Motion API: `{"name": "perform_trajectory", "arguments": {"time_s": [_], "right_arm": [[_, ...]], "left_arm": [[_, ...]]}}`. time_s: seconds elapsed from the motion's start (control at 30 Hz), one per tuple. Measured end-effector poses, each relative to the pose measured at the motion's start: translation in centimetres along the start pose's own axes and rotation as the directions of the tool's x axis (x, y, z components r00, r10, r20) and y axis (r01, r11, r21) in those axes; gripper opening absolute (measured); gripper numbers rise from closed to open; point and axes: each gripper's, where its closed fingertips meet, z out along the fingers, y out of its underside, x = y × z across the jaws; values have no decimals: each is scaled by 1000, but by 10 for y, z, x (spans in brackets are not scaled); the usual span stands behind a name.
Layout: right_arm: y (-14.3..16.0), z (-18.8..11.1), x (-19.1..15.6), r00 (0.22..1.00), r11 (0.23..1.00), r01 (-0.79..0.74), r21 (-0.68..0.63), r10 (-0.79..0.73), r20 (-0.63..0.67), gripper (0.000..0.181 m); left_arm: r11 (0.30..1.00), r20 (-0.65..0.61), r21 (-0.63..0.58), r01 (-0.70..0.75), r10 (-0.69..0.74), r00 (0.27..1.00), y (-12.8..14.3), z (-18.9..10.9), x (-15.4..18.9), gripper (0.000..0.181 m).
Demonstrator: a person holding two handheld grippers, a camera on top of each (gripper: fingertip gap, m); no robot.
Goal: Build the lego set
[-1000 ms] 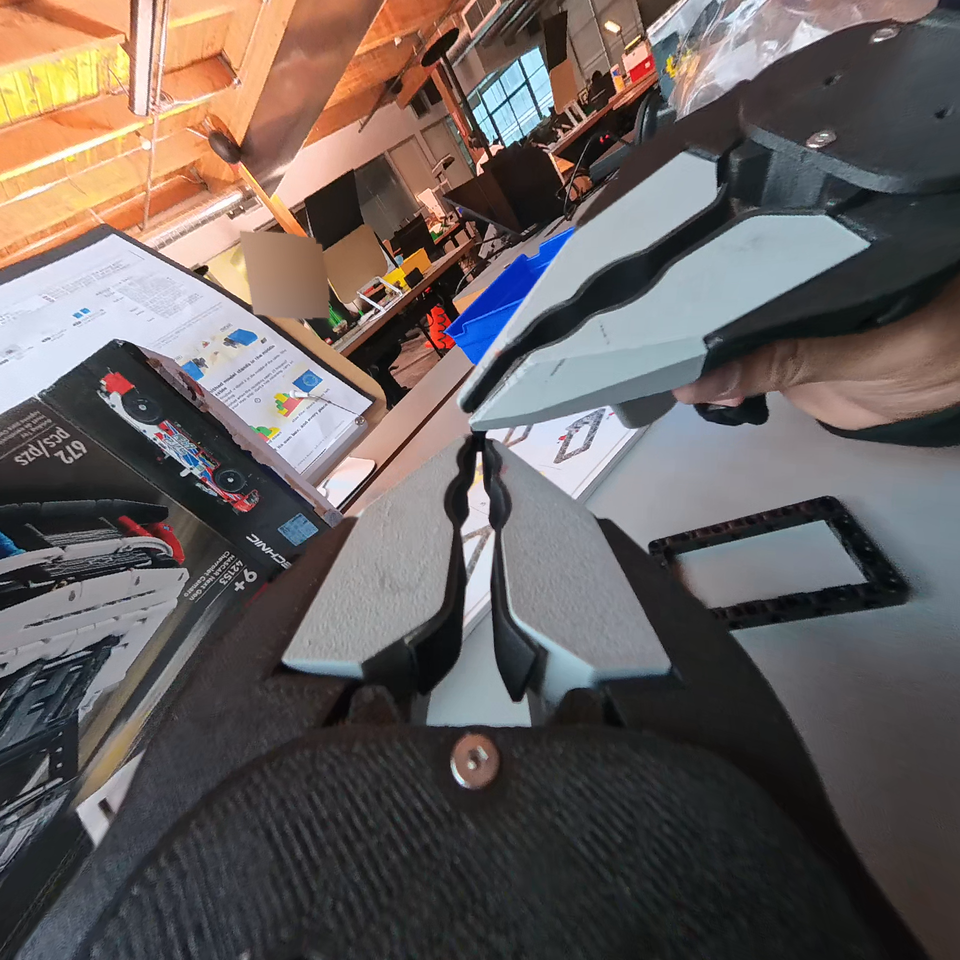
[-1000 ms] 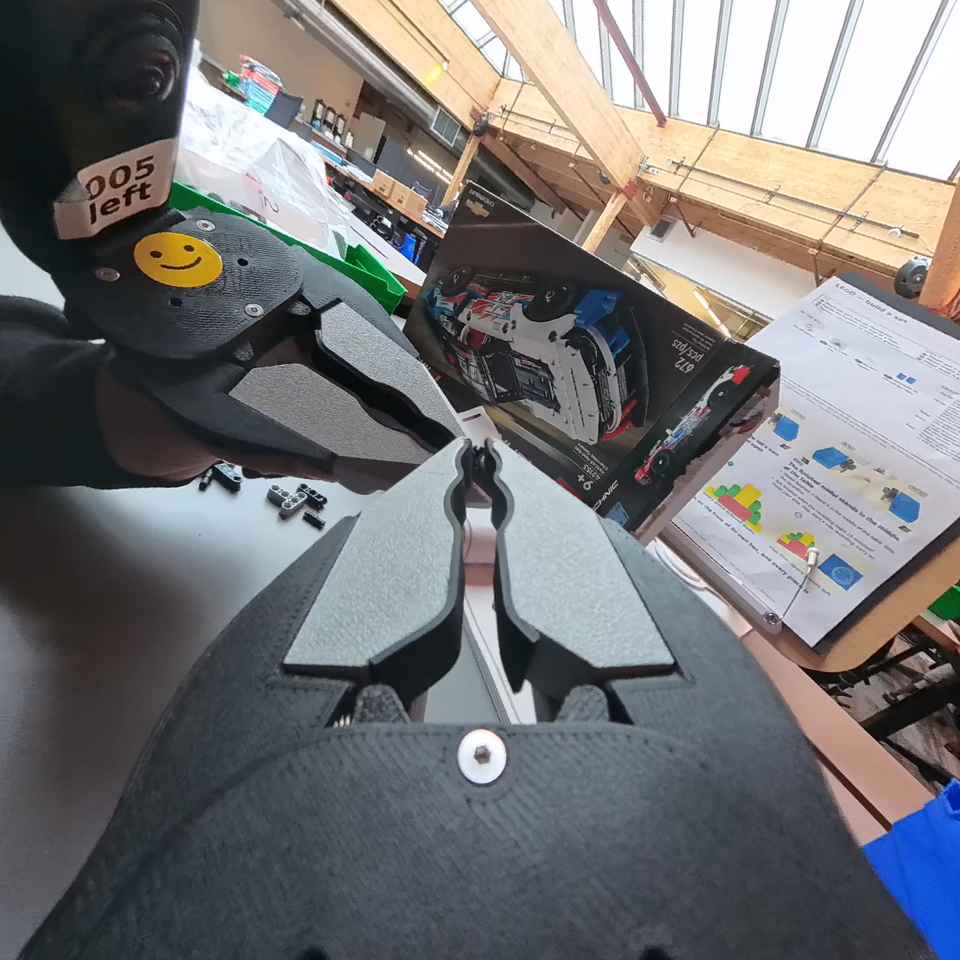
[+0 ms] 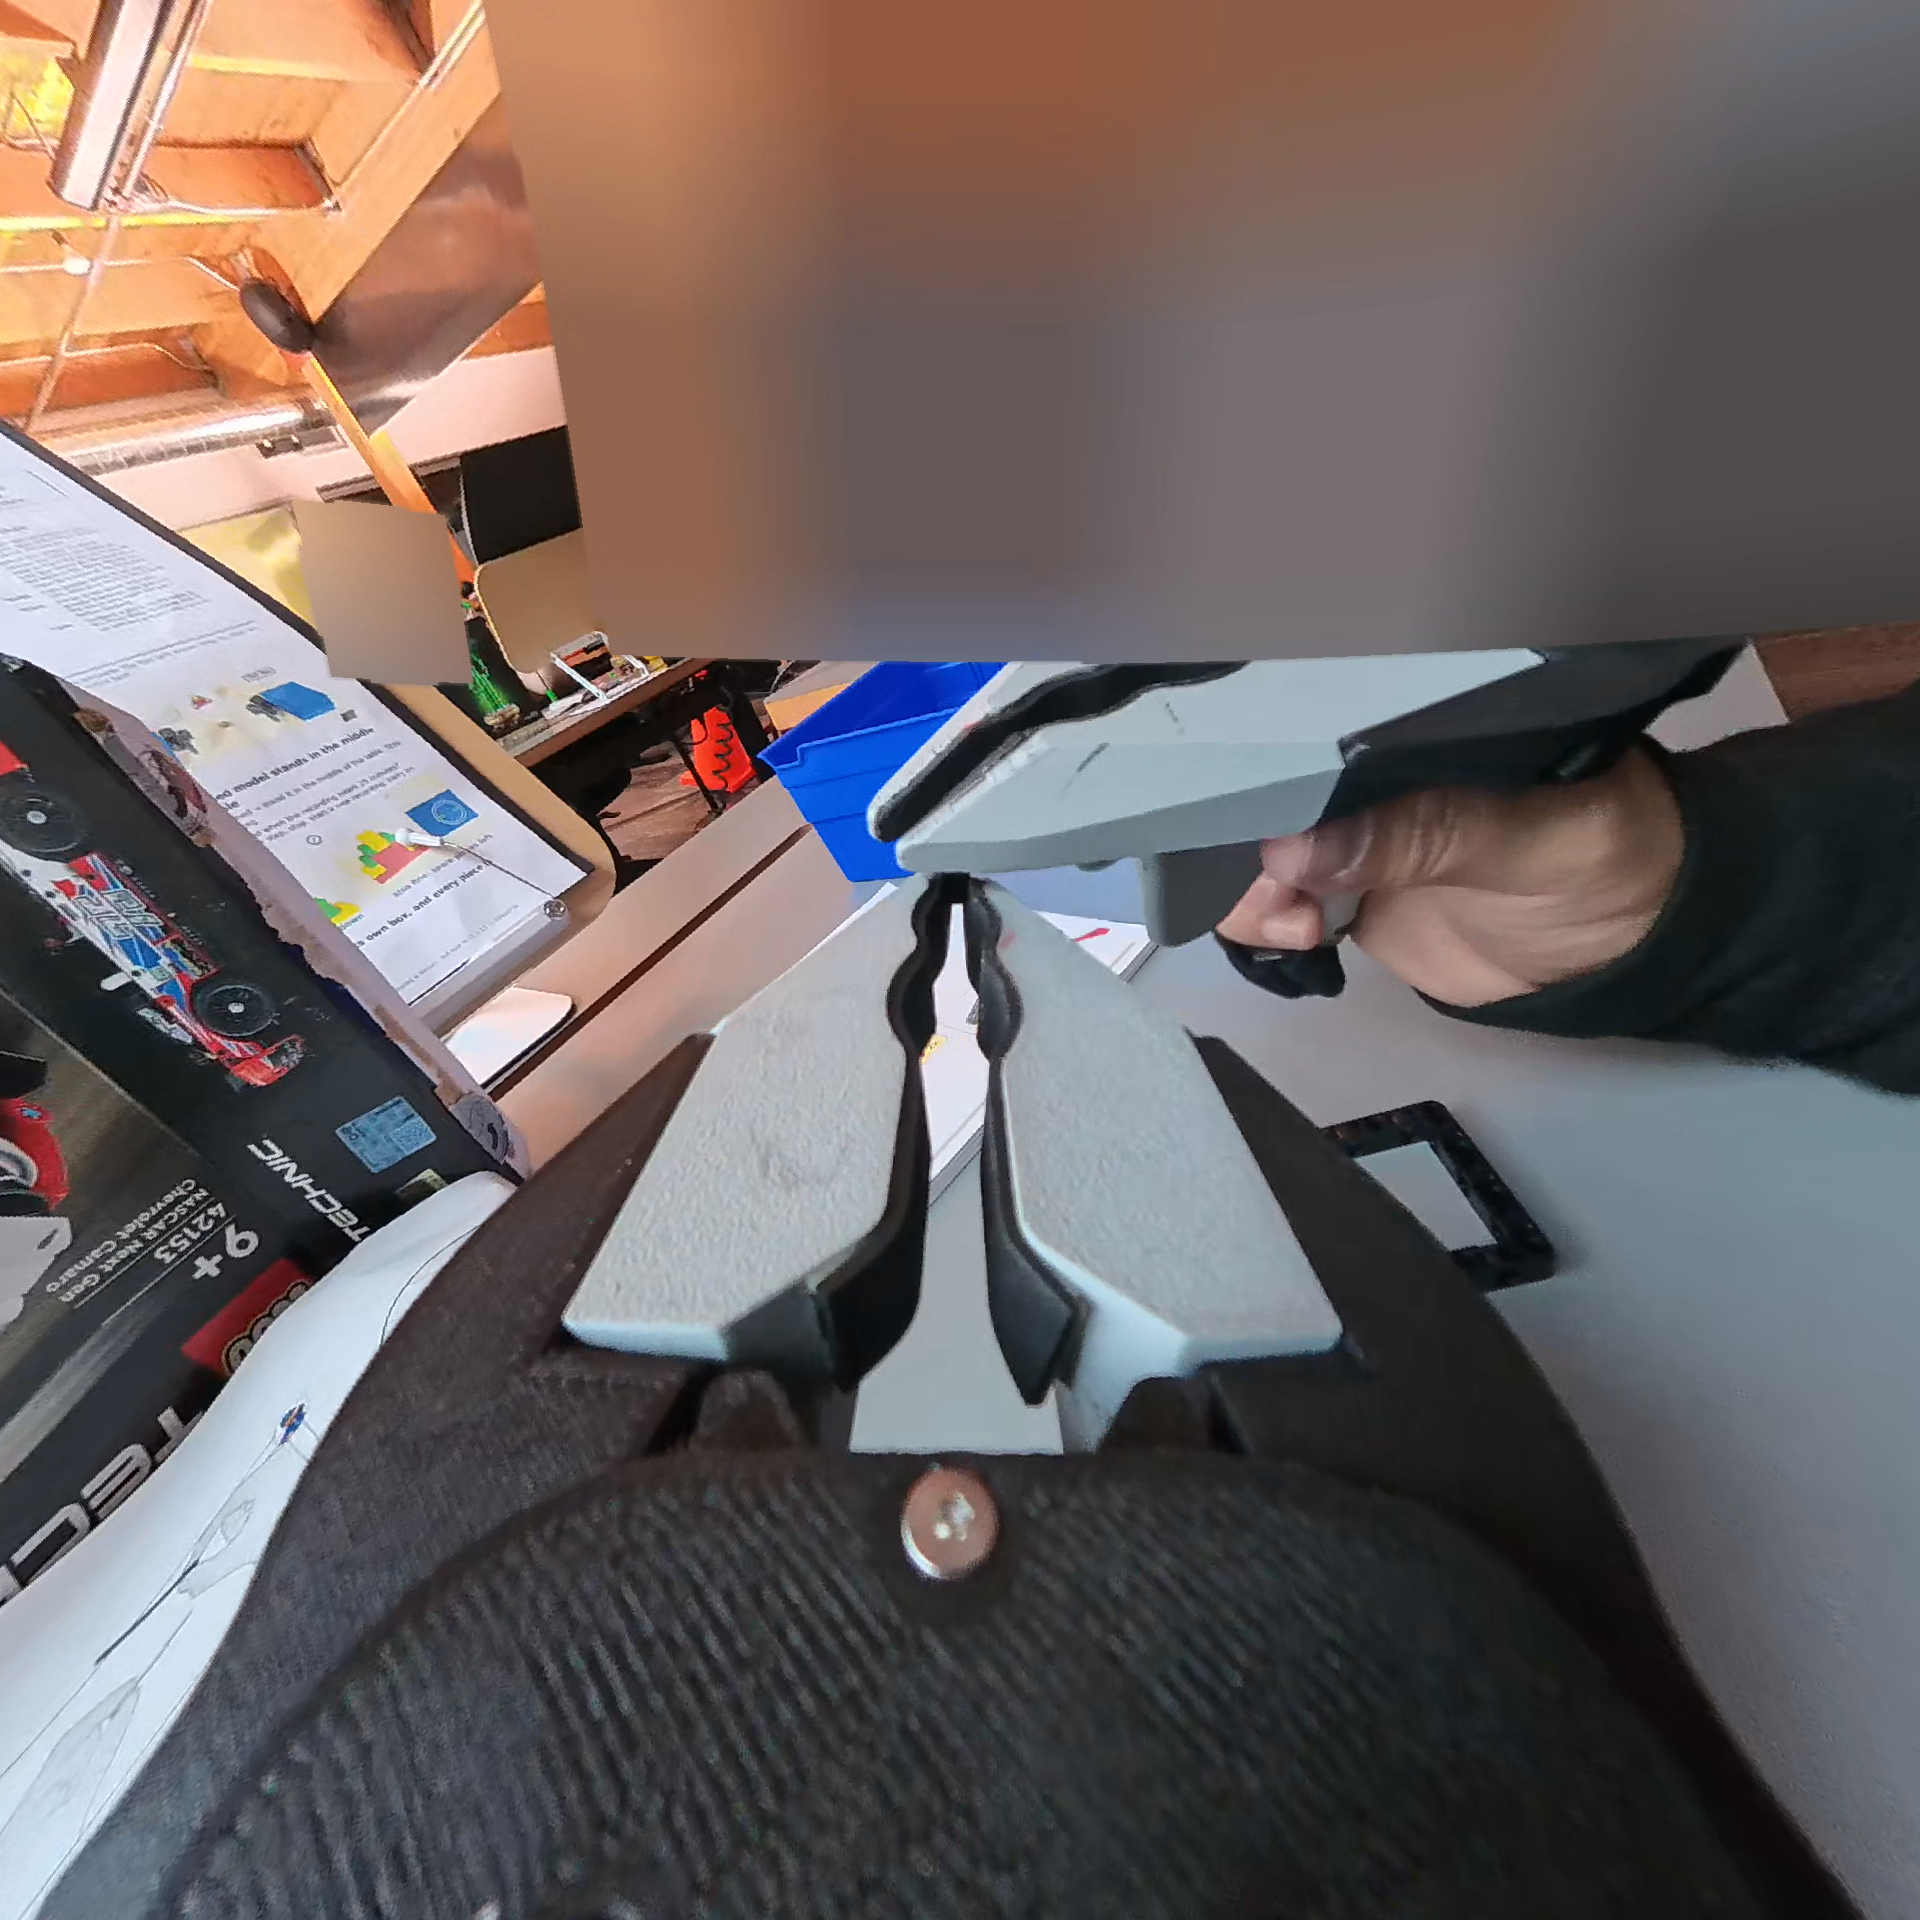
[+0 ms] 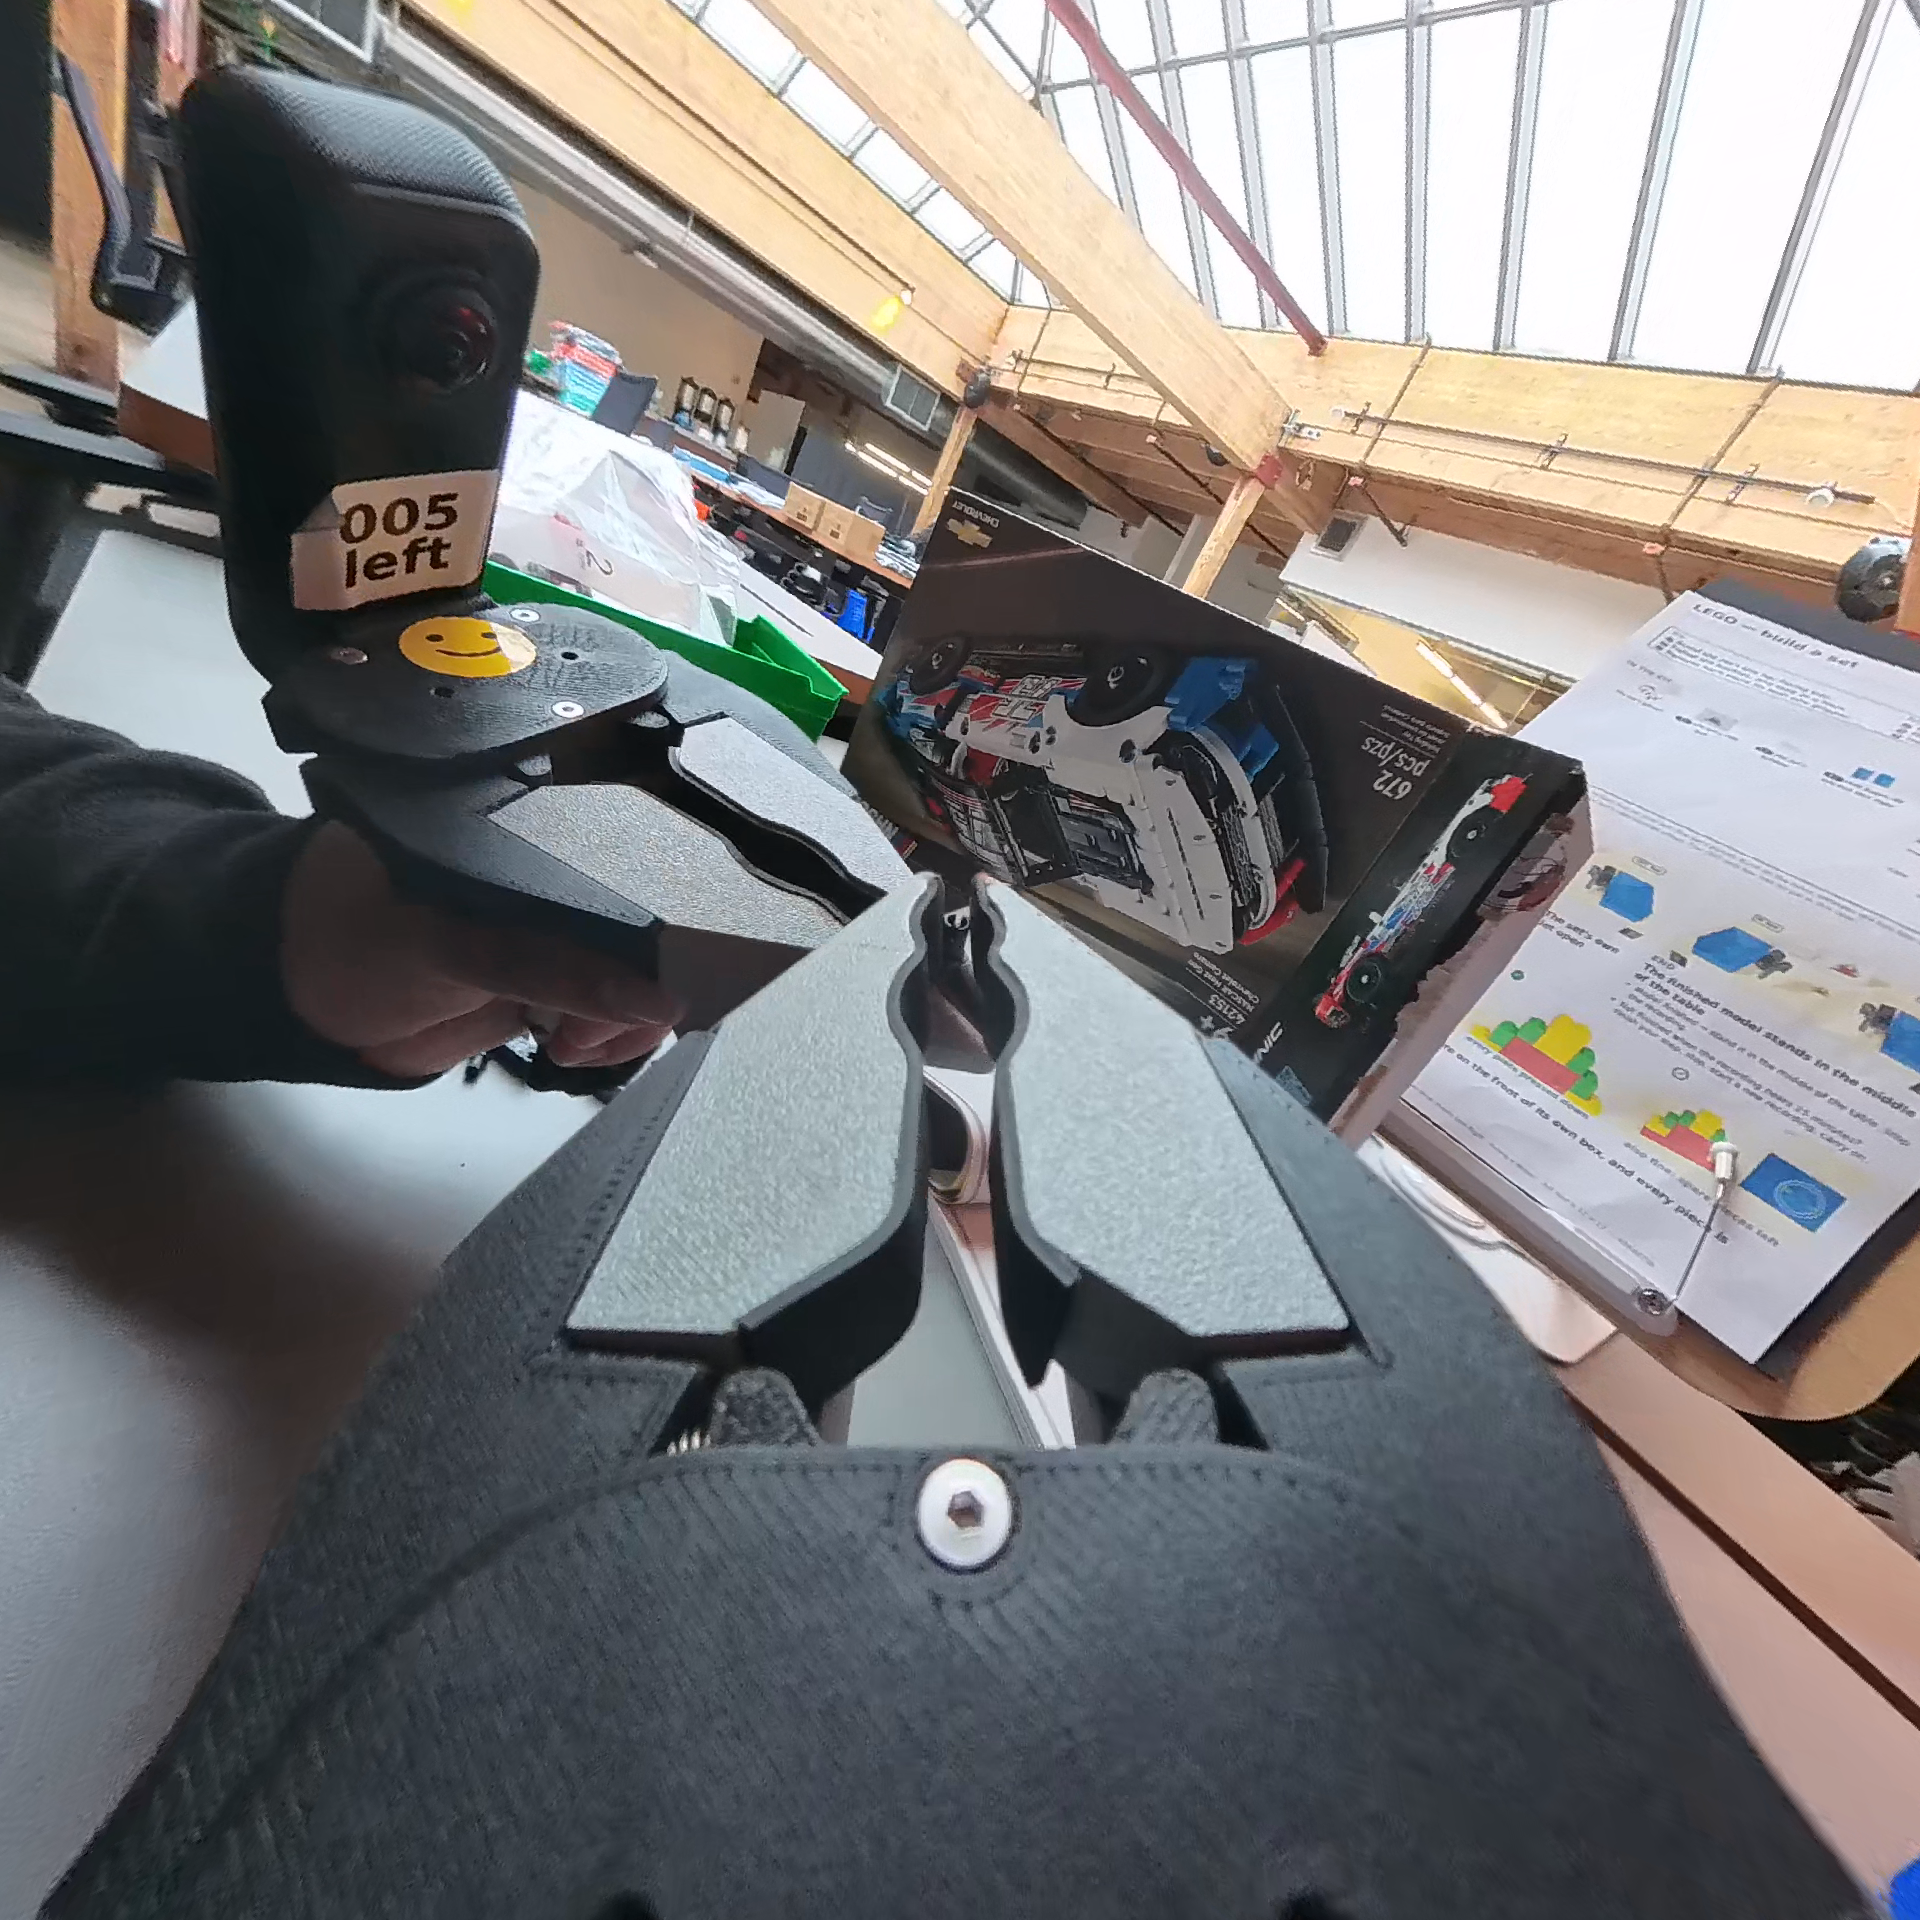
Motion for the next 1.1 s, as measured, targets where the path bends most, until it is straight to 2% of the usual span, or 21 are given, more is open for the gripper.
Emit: {"name": "perform_trajectory", "arguments": {"time_s": [0.03, 0.4, 0.9, 1.1], "right_arm": [[0, 0, 0, 1000, 1000, -9, 0, 9, 3, 0], [1, -1, -2, 1000, 999, 23, -33, -23, 10, 0], [4, -2, -7, 995, 998, -16, -63, 23, 97, 0], [3, -3, -9, 992, 996, 14, -83, -4, 125, 1]], "left_arm": [[1000, 0, 1, 1, -1, 1000, 0, 0, 0, 1], [1000, 0, 2, -16, 16, 1000, -1, 0, 2, 0], [1000, -11, -6, -27, 26, 1000, 1, 0, 4, 0], [999, -17, 0, -39, 39, 999, 0, -1, 6, 0]]}}
